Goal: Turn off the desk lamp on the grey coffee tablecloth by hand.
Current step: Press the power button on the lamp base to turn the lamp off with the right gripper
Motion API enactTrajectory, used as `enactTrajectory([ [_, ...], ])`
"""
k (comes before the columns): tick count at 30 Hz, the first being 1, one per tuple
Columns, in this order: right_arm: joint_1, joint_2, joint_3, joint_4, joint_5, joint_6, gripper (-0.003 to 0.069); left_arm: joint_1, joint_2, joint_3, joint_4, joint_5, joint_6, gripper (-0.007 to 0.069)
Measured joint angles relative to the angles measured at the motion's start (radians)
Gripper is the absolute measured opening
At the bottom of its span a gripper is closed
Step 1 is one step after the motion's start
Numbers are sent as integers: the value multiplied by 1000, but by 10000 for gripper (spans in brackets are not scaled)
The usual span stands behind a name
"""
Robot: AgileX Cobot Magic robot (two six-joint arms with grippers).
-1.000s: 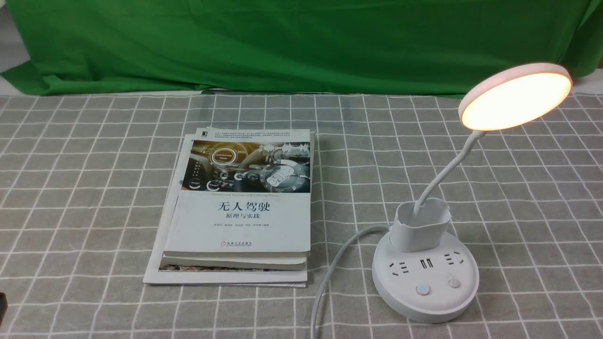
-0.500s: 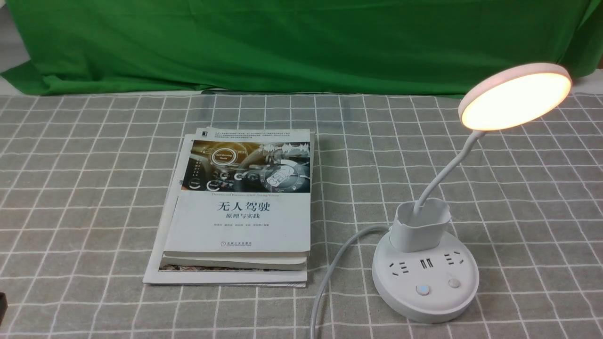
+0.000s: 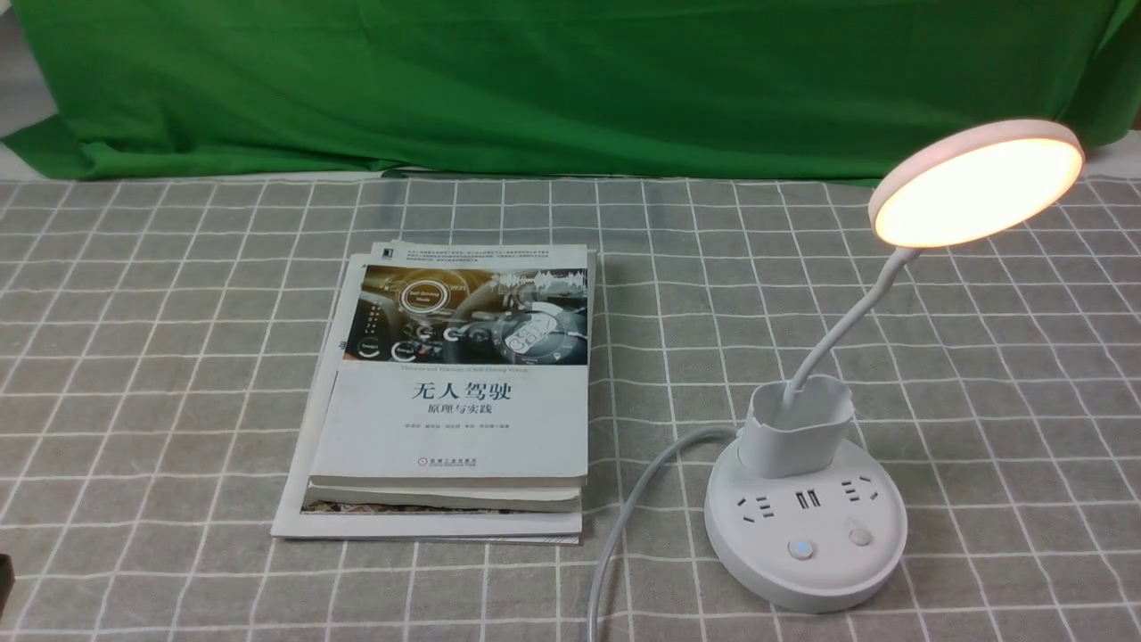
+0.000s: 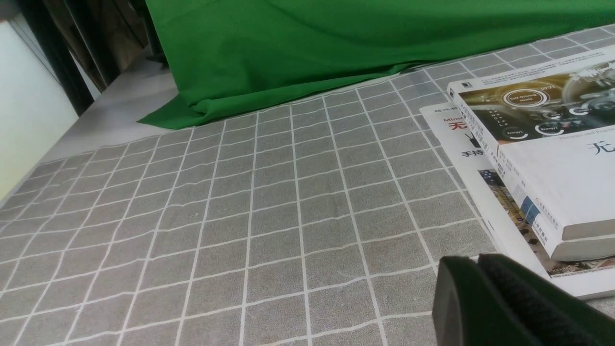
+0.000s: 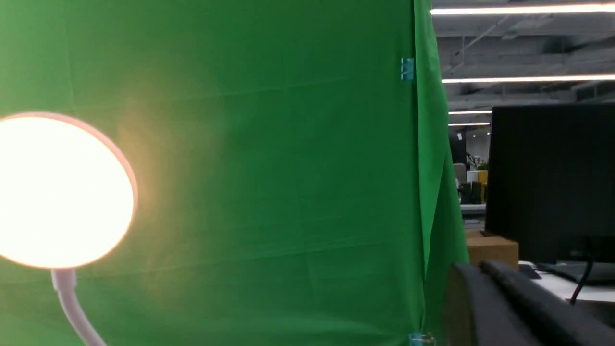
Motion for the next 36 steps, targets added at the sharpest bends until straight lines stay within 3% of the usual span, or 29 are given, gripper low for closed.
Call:
enactTrajectory([
  [3, 0, 63, -82, 0, 52, 31, 48, 0, 0, 0, 0, 0, 0, 20],
  [10, 0, 376, -327, 0, 344, 87, 48, 0, 0, 0, 0, 0, 0, 20],
  [14, 0, 554, -346, 0, 304, 92, 48, 0, 0, 0, 0, 0, 0, 20],
  [20, 0, 765, -353, 0, 311, 219, 53, 0, 0, 0, 1, 0, 0, 20],
  [24, 15, 960, -405, 0, 516, 190, 54, 0, 0, 0, 3, 0, 0, 20],
  [29, 132, 1190, -531, 0, 677, 90, 51, 0, 0, 0, 3, 0, 0, 20],
  [36, 368, 1400, -718, 0, 793, 64, 44, 0, 0, 0, 3, 0, 0, 20],
])
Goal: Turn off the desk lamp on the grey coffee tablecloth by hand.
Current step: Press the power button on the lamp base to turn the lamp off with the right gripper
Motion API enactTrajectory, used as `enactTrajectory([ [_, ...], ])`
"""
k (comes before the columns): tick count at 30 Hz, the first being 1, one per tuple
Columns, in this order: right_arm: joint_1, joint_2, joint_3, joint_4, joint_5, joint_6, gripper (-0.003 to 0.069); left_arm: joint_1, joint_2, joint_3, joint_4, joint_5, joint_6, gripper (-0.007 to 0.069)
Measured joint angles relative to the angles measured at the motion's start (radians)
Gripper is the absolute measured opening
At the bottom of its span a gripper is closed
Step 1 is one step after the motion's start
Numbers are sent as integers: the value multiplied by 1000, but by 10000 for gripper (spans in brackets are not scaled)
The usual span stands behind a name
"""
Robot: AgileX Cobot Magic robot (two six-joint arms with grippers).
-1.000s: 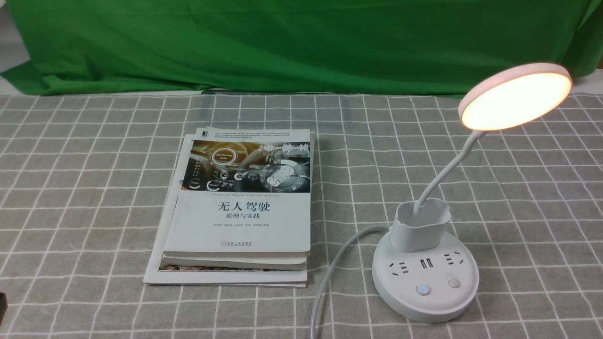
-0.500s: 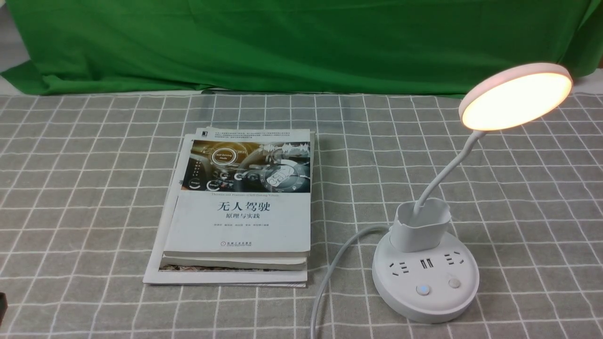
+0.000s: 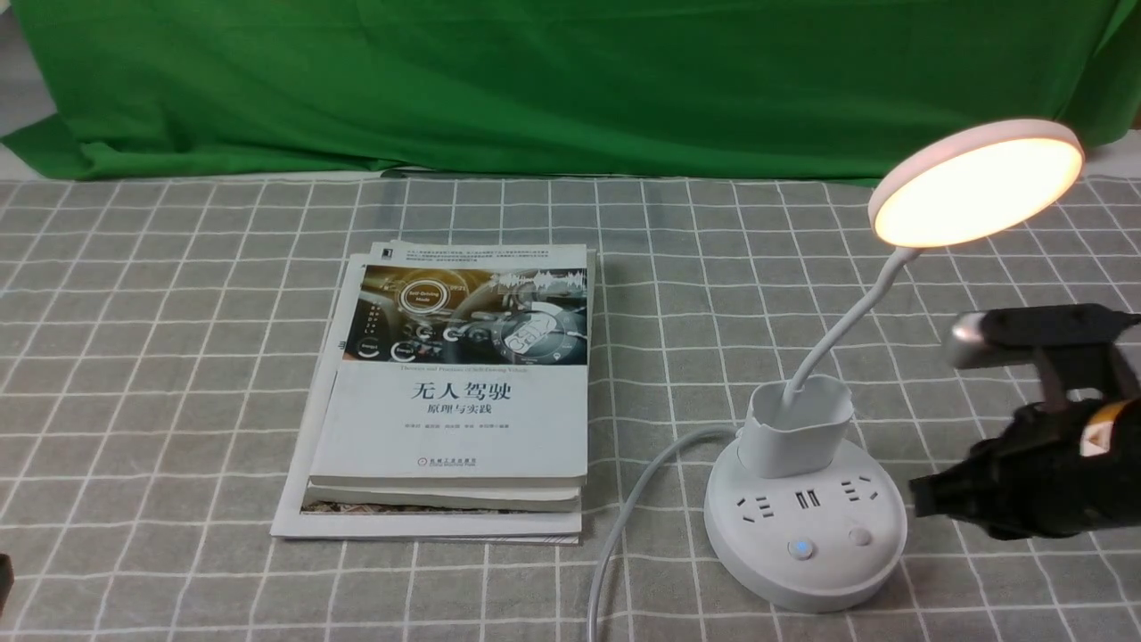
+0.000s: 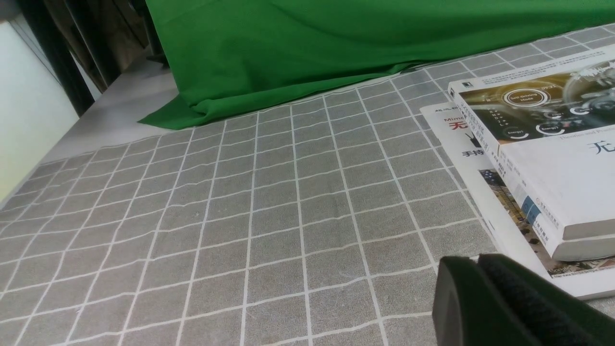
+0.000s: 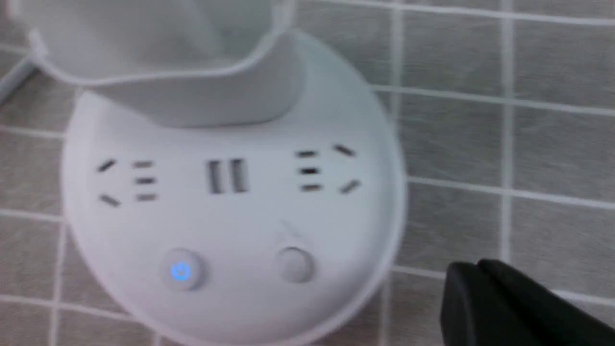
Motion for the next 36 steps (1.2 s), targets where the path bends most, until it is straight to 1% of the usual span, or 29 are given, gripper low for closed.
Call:
enactTrajectory([
  [1, 6, 5, -4, 0, 0, 0, 44, 0, 0, 0, 0, 0, 0, 20],
  [2, 49, 37, -30, 0, 7, -1, 44, 0, 0, 0, 0, 0, 0, 20],
  [3, 70, 56, -42, 0, 8, 0, 44, 0, 0, 0, 0, 0, 0, 20],
  [8, 116, 104, -58, 0, 23, 31, 44, 0, 0, 0, 0, 0, 0, 20],
  [12, 117, 110, -58, 0, 30, 41, 44, 0, 0, 0, 0, 0, 0, 20],
  [17, 117, 132, -58, 0, -3, 44, 44, 0, 0, 0, 0, 0, 0, 20],
  [23, 117, 177, -76, 0, 23, 45, 46, 0, 0, 0, 0, 0, 0, 20],
  [36, 117, 114, -66, 0, -19, 54, 42, 0, 0, 0, 0, 0, 0, 20],
])
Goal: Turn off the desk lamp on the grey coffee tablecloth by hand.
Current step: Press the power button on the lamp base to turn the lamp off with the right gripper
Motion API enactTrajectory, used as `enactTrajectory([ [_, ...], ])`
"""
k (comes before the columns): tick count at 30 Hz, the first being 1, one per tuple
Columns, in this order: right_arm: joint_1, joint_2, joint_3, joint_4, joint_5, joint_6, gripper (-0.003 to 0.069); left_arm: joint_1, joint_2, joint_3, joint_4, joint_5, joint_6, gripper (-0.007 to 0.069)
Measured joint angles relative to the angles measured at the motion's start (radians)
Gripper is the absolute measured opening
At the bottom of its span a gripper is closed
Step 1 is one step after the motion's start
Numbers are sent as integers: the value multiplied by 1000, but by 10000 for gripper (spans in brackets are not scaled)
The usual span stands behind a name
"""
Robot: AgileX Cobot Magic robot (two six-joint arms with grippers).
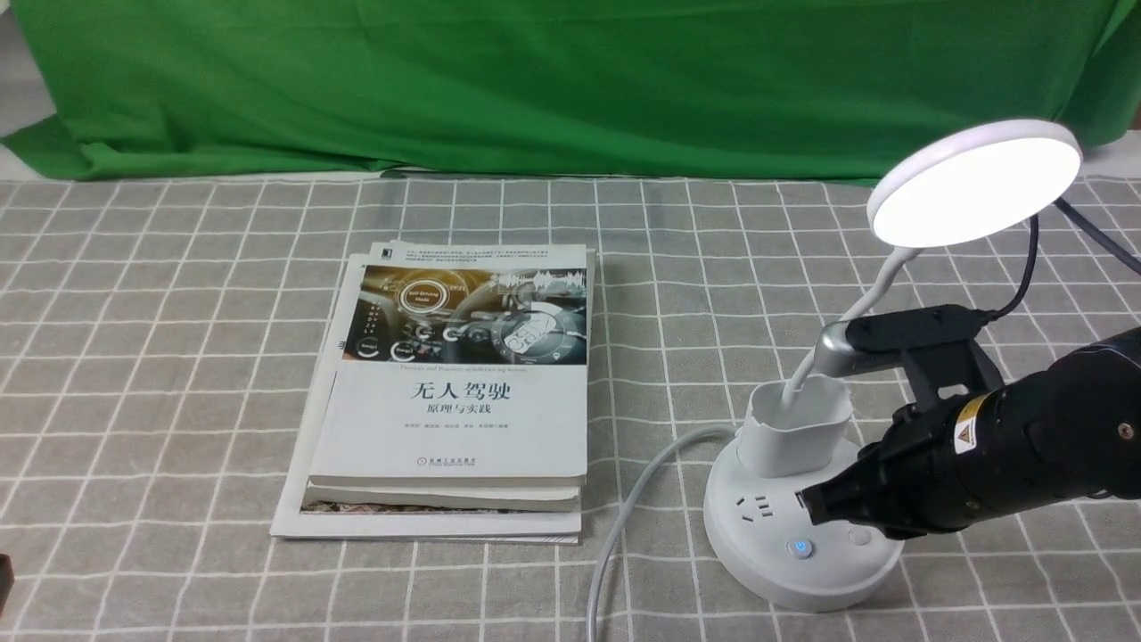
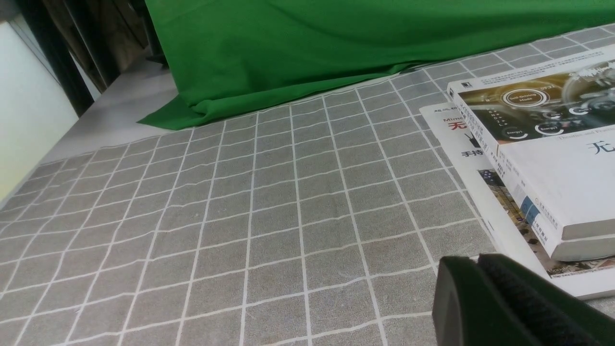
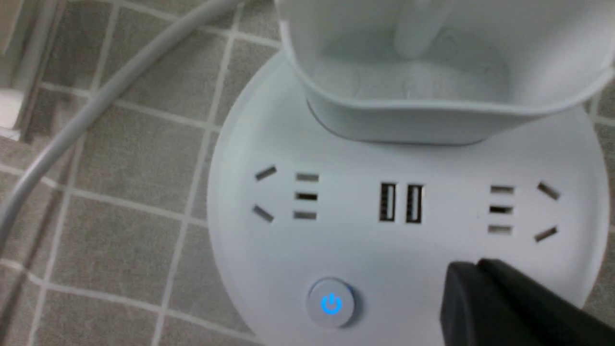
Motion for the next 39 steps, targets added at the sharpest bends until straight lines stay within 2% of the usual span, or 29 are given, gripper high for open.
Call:
enactTrajectory([
  [8, 0, 73, -10, 0, -26, 0, 41, 0, 0, 0, 0, 0, 0, 20],
  [20, 0, -45, 0, 0, -13, 22, 41, 0, 0, 0, 0, 0, 0, 20],
  [32, 0, 29, 57, -1, -62, 20, 42, 0, 0, 0, 0, 0, 0, 20],
  [39, 0, -51, 69, 0, -12, 21, 42, 0, 0, 0, 0, 0, 0, 20],
])
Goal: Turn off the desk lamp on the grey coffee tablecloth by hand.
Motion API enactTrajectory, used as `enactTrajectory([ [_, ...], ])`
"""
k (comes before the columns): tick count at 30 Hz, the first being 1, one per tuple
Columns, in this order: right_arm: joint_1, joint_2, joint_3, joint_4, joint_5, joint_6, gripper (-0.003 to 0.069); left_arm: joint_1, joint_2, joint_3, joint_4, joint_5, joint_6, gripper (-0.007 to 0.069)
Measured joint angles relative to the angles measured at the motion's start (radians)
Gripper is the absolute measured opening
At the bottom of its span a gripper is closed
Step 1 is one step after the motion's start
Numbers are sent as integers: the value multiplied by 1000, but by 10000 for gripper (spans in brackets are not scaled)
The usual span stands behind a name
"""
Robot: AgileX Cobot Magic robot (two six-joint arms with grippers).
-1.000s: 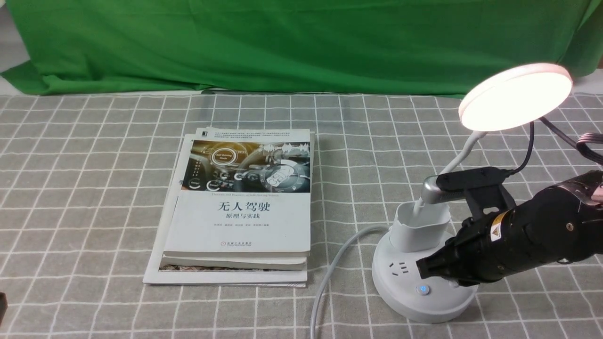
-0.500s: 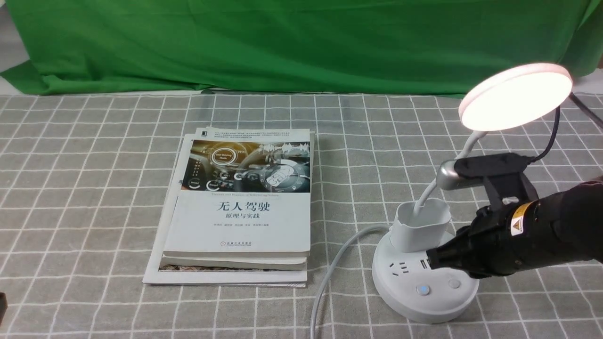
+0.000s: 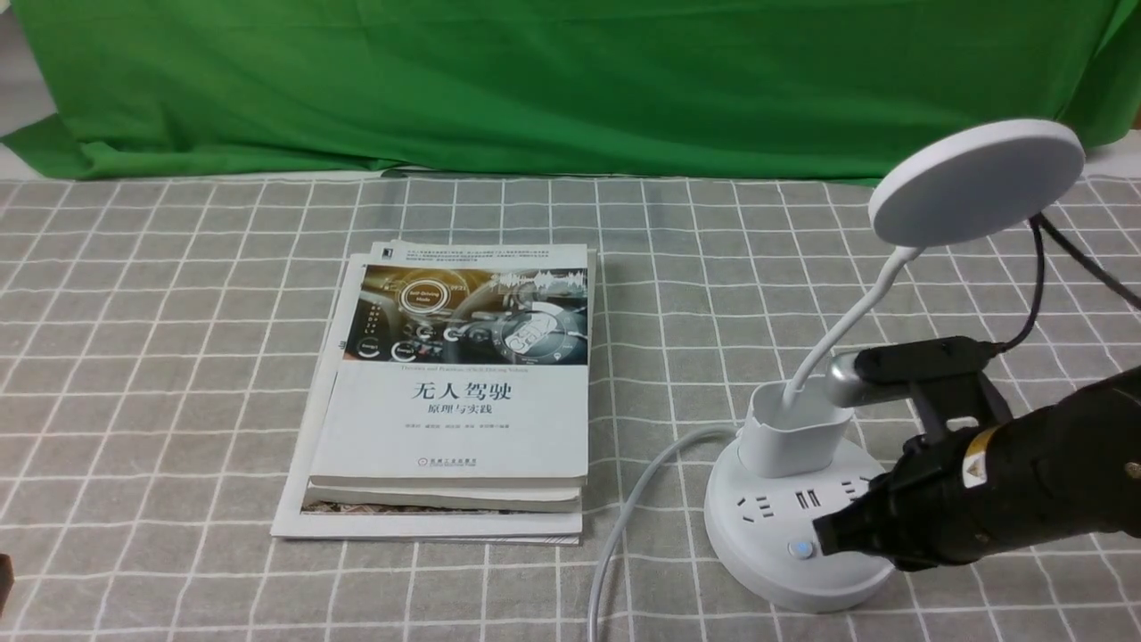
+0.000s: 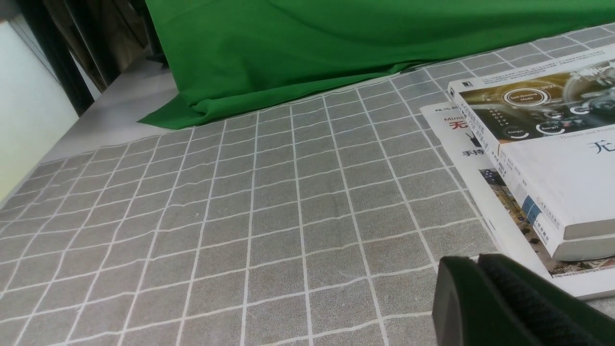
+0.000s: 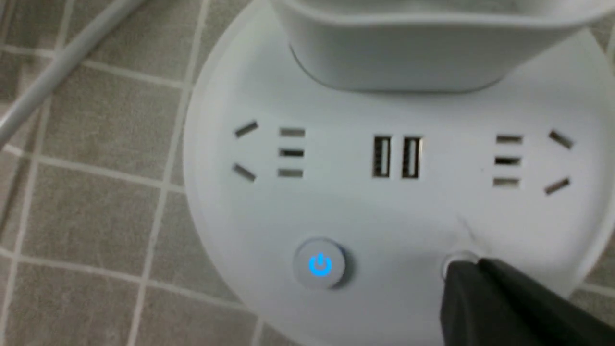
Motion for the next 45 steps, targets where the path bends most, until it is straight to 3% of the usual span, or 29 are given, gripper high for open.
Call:
enactTrajectory([
  [8, 0, -364, 3, -60, 38, -3, 42, 0, 0, 0, 0, 0, 0, 20],
  [15, 0, -858, 180, -79, -205, -140, 36, 0, 0, 0, 0, 0, 0, 20],
  [21, 0, -1067, 369, -81, -211, -156, 35, 0, 0, 0, 0, 0, 0, 20],
  [42, 0, -1121, 387, -78, -203, -132, 37, 0, 0, 0, 0, 0, 0, 20],
  [45, -36, -1121, 387, -77, -203, -132, 38, 0, 0, 0, 0, 0, 0, 20],
])
